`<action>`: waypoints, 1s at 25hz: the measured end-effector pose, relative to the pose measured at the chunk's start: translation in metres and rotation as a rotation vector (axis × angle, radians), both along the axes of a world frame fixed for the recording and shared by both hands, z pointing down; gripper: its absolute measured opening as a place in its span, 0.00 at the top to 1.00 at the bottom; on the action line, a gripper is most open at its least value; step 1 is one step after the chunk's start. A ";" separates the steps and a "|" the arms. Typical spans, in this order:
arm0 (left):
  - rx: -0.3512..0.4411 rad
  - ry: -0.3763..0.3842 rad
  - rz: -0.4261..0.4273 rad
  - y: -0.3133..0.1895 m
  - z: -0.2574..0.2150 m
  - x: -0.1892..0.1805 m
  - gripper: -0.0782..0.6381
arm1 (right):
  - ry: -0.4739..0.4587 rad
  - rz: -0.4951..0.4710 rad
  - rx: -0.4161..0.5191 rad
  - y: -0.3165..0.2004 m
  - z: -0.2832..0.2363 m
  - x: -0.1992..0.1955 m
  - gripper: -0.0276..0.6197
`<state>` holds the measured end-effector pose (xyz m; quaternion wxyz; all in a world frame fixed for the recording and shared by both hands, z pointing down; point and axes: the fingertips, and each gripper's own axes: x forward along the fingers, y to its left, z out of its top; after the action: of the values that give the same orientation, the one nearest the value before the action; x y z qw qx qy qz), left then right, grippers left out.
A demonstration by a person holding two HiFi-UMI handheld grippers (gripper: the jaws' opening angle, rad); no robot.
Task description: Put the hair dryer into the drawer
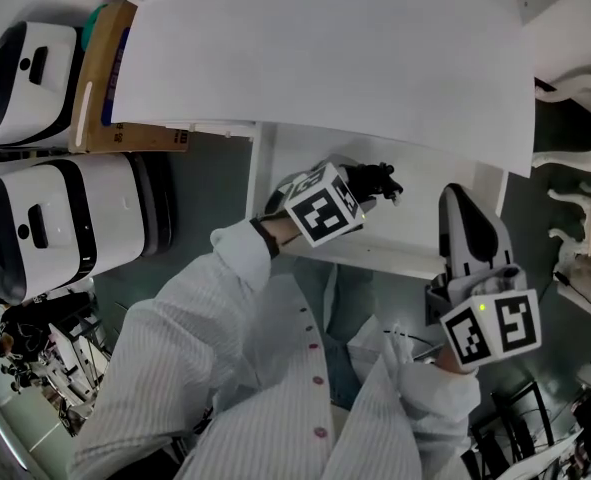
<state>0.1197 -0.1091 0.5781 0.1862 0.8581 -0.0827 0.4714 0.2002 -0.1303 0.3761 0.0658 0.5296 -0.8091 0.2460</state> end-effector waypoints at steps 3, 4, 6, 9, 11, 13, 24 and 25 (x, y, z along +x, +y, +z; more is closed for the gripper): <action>-0.010 -0.030 0.037 0.001 0.017 0.003 0.58 | 0.004 -0.009 -0.016 -0.002 0.009 -0.003 0.94; -0.013 -0.045 0.048 0.002 0.022 0.003 0.58 | 0.004 -0.011 -0.020 -0.002 0.011 -0.003 0.94; -0.017 -0.072 0.066 0.001 0.033 0.005 0.58 | 0.003 -0.010 -0.028 -0.003 0.015 -0.003 0.94; -0.012 -0.098 0.095 0.000 0.044 0.011 0.58 | -0.002 -0.003 -0.040 -0.002 0.019 -0.002 0.94; -0.002 -0.106 0.114 -0.001 0.047 0.016 0.58 | -0.004 0.002 -0.048 -0.002 0.022 0.000 0.94; 0.004 -0.107 0.126 -0.001 0.049 0.022 0.58 | -0.003 0.008 -0.055 -0.002 0.025 0.001 0.94; 0.076 -0.139 0.181 0.001 0.073 0.046 0.58 | -0.007 0.037 -0.081 0.000 0.035 0.010 0.94; 0.091 -0.151 0.197 0.001 0.076 0.048 0.58 | -0.007 0.038 -0.084 0.000 0.036 0.011 0.94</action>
<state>0.1672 -0.1078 0.6540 0.0928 0.8317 -0.0330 0.5464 0.2110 -0.1302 0.4121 0.0806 0.5407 -0.7881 0.2830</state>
